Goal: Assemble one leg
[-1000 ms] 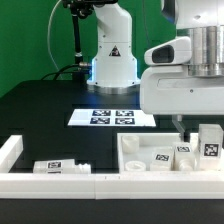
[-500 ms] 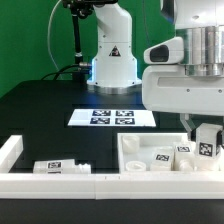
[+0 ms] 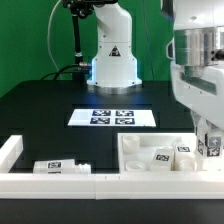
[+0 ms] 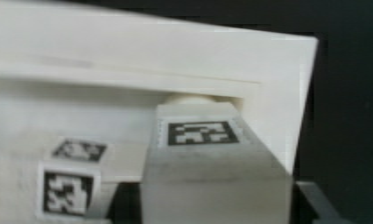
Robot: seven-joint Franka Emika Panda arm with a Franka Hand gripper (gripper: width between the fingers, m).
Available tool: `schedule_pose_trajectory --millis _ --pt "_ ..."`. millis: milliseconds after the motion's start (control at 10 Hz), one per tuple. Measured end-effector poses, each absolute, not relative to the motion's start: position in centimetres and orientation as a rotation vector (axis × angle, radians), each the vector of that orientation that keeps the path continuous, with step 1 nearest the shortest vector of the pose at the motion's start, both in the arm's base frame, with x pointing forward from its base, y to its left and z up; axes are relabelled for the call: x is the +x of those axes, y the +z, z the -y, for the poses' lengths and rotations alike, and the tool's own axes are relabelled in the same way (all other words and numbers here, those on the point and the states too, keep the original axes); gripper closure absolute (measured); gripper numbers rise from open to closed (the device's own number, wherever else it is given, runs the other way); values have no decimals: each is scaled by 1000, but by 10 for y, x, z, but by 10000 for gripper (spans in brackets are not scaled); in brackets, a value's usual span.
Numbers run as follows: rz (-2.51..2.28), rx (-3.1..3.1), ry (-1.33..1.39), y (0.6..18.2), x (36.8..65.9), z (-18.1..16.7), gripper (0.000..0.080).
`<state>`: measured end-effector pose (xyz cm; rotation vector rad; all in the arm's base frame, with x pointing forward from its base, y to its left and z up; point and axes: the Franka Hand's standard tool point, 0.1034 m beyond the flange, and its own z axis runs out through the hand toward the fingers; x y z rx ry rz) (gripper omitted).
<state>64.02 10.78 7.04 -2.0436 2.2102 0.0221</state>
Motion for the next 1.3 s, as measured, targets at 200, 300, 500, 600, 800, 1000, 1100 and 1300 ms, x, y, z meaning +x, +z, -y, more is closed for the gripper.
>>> schedule_pose_trajectory --millis 200,300,500,600,800,1000,1100,1300 --pt "-2382 -1832 41 70 640 -108 514" --pt "-2422 -1780 45 70 640 -108 514" --pt "-2482 -1701 51 70 640 -107 514" --pt "-2505 -1675 47 71 640 -105 514" --pt "-2489 -1700 44 70 640 -105 505" --pt "-2423 -1772 41 82 644 -107 308" --pt "-2370 -1820 32 95 648 -104 308" --pt "-2329 -1860 9 102 651 -92 157"
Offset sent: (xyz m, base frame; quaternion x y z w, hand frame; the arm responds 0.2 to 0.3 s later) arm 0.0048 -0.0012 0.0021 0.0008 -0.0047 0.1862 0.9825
